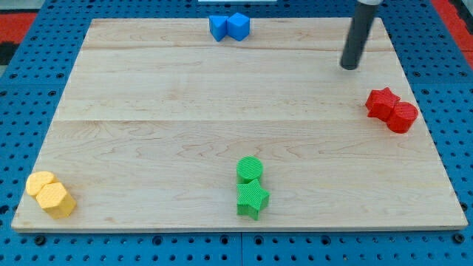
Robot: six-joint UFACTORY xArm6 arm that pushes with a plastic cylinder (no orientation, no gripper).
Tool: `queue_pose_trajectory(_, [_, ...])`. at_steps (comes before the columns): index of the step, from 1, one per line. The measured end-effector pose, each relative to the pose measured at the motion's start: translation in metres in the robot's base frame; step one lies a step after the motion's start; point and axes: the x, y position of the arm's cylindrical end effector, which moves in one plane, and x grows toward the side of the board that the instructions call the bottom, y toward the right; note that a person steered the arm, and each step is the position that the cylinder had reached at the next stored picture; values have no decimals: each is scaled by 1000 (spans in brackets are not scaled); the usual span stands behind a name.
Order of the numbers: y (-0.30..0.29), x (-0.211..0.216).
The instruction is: Move red star towards the bottom center
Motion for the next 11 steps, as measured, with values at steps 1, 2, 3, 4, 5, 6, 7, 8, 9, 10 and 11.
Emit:
queue_pose_trajectory(1, [49,28])
queue_pose_trajectory(2, [82,52])
queue_pose_trajectory(3, [91,70])
queue_pose_trajectory(4, [89,81])
queue_pose_trajectory(5, [54,81])
queue_pose_trajectory(6, [1,87])
queue_pose_trajectory(7, [-50,89])
queue_pose_trajectory(8, [-83,89])
queue_pose_trajectory(9, [-73,94])
queue_pose_trajectory(10, [-60,96])
queue_pose_trajectory(11, [-60,111])
